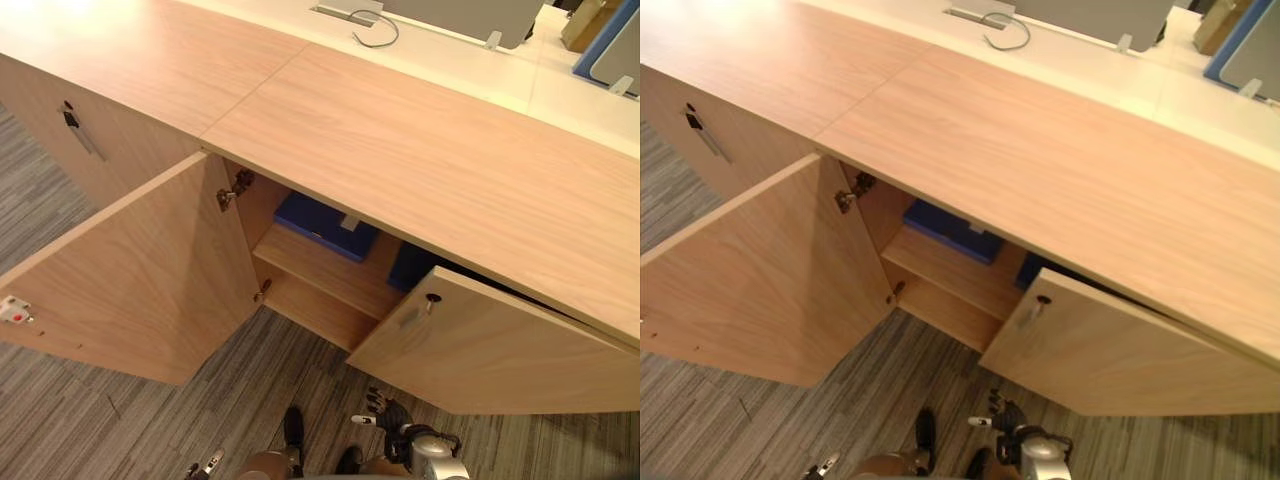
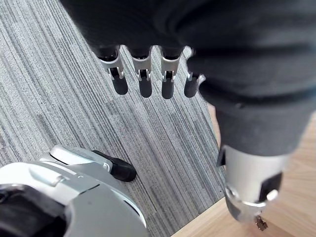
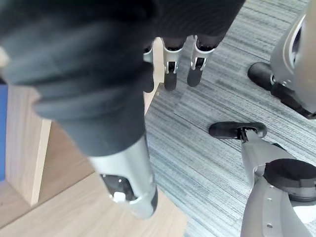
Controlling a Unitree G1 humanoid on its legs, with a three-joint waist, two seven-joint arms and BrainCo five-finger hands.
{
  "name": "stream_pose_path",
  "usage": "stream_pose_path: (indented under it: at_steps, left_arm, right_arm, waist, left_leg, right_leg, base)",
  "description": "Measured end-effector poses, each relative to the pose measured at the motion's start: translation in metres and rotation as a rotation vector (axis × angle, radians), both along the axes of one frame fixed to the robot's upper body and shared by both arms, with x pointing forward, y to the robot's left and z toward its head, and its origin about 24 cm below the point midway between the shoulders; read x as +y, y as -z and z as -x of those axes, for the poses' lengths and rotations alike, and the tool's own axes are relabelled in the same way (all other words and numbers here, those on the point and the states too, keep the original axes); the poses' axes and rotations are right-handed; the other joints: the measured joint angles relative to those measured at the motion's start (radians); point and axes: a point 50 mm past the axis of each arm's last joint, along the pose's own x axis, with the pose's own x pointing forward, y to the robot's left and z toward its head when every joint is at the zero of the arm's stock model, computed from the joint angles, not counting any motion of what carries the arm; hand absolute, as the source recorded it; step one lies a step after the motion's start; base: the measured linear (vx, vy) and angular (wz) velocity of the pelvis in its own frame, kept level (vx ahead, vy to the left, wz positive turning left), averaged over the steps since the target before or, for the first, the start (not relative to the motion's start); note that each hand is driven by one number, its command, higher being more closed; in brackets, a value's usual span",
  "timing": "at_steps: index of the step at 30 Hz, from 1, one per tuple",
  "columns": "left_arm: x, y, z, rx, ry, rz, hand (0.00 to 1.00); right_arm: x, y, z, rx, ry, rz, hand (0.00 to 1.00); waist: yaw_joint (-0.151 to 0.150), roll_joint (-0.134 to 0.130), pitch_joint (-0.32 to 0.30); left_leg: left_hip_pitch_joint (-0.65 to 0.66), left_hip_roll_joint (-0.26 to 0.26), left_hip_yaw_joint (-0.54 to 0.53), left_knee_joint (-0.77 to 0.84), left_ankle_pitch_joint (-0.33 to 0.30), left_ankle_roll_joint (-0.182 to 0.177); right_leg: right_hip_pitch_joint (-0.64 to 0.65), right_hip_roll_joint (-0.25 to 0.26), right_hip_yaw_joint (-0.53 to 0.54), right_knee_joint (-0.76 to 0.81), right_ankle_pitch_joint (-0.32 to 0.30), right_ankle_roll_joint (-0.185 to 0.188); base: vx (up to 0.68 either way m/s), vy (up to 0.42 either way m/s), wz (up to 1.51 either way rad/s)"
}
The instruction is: Walk over to the cabinet, pick up the folder, carry it to the office cabinet, place the folder inside the office cabinet, then close the office cabinet door
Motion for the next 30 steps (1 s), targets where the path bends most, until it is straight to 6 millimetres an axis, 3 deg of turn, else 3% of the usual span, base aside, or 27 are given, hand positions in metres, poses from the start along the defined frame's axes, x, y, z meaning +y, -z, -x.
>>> stream_pose_path:
  at_steps: [1, 3, 5, 6, 7, 11, 14, 19, 21, 24, 27, 30]
  left_arm:
    - [0.002, 0.0, 0.0, 0.001, 0.003, -0.006, 0.0]
    - [0.006, -0.001, 0.002, 0.005, -0.002, -0.016, 0.0]
    - [0.014, -0.002, 0.009, 0.015, -0.041, -0.033, 0.0]
    - [0.017, -0.003, 0.012, 0.02, -0.049, -0.041, 0.0]
    - [0.019, -0.003, 0.018, 0.036, -0.063, -0.043, 0.0]
    - [0.006, 0.002, 0.032, 0.064, -0.092, -0.005, 0.0]
    - [0.005, 0.001, 0.024, 0.047, -0.064, -0.01, 0.0]
    - [0.006, -0.007, -0.001, -0.044, 0.033, -0.026, 0.0]
    - [0.006, -0.01, -0.011, -0.1, 0.021, -0.004, 0.0]
    - [0.006, -0.014, -0.021, -0.167, -0.017, 0.038, 0.0]
    - [0.027, -0.026, -0.028, -0.26, -0.115, 0.025, 0.0]
    - [0.083, -0.051, -0.033, -0.398, -0.315, -0.064, 0.0]
  right_arm:
    - [0.004, -0.001, 0.003, -0.007, -0.018, -0.01, 0.0]
    - [0.007, 0.001, 0.013, 0.009, -0.02, -0.022, 0.0]
    - [0.014, 0.005, 0.024, 0.041, -0.028, -0.04, 0.0]
    - [0.017, 0.006, 0.027, 0.049, -0.039, -0.046, 0.0]
    - [0.021, 0.006, 0.029, 0.059, -0.051, -0.058, 0.0]
    - [0.02, 0.009, 0.034, 0.077, -0.103, -0.055, 0.0]
    - [0.018, 0.009, 0.036, 0.085, -0.142, -0.044, 0.0]
    - [-0.005, 0.009, 0.035, 0.095, -0.155, -0.005, 0.0]
    - [-0.019, 0.008, 0.032, 0.094, -0.123, 0.01, 0.0]
    - [-0.041, -0.007, 0.01, 0.009, -0.052, 0.037, 0.0]
    - [-0.039, -0.018, 0.001, -0.065, -0.024, 0.013, 0.0]
    - [-0.027, -0.016, 0.017, -0.047, 0.023, -0.067, 0.0]
  waist:
    - [-0.003, 0.001, 0.0]
    - [-0.003, -0.007, -0.005]
    - [-0.003, -0.037, -0.023]
    - [0.001, -0.052, -0.03]
    - [0.002, -0.07, -0.038]
    - [0.014, -0.043, -0.049]
    - [0.011, -0.042, -0.061]
    - [0.023, -0.041, -0.061]
    - [0.025, -0.042, -0.051]
    - [0.039, -0.032, -0.021]
    - [0.043, -0.034, -0.023]
    - [0.039, -0.046, -0.035]
  left_leg:
    - [-0.003, 0.001, -0.017, 0.0, -0.001, -0.001]
    - [-0.005, -0.001, -0.05, 0.0, 0.002, -0.007]
    - [-0.023, -0.007, -0.081, 0.0, 0.015, -0.026]
    - [-0.031, -0.012, -0.088, 0.0, 0.02, -0.034]
    - [-0.043, -0.017, -0.096, 0.0, 0.03, -0.046]
    - [-0.045, 0.049, -0.111, 0.0, 0.041, -0.078]
    - [-0.064, 0.066, -0.14, 0.0, 0.048, -0.092]
    - [-0.098, 0.042, -0.215, 0.041, 0.05, -0.102]
    - [-0.14, 0.022, -0.229, 0.129, 0.016, -0.095]
    - [-0.173, 0.013, -0.179, 0.249, -0.05, -0.091]
    - [-0.137, 0.015, -0.186, 0.182, -0.037, -0.092]
    - [-0.1, 0.033, -0.192, 0.05, 0.014, -0.092]
  right_leg:
    - [-0.047, -0.024, 0.083, 0.088, -0.024, 0.0]
    - [-0.052, -0.057, 0.171, 0.103, -0.03, 0.019]
    - [-0.024, -0.065, 0.247, -0.017, -0.024, 0.057]
    - [-0.017, -0.067, 0.246, -0.055, -0.024, 0.057]
    - [-0.008, -0.066, 0.245, -0.104, -0.011, 0.094]
    - [0.028, 0.011, 0.235, -0.182, 0.004, 0.066]
    - [0.033, 0.038, 0.212, -0.206, 0.005, 0.064]
    - [0.065, 0.024, 0.133, -0.205, -0.003, 0.058]
    - [0.082, 0.016, 0.104, -0.206, -0.003, 0.058]
    - [0.119, 0.017, 0.102, -0.216, -0.007, 0.059]
    - [0.136, 0.022, 0.103, -0.239, -0.008, 0.059]
    - [0.131, 0.033, 0.082, -0.262, -0.009, 0.056]
  base:
    - [-0.15, 0.021, 0.42]
    - [-0.18, -0.008, 0.76]
    - [-0.11, -0.131, 0.78]
    - [-0.07, -0.223, 0.56]
    - [-0.06, -0.238, 0.32]
    - [-0.07, -0.193, 0.01]
    - [-0.02, -0.152, 0.21]
    - [0.07, -0.051, 0.49]
    - [0.11, -0.01, 0.56]
    - [0.07, 0.009, 0.12]
    - [0.04, -0.042, 0.02]
    - [-0.01, -0.094, 0.15]
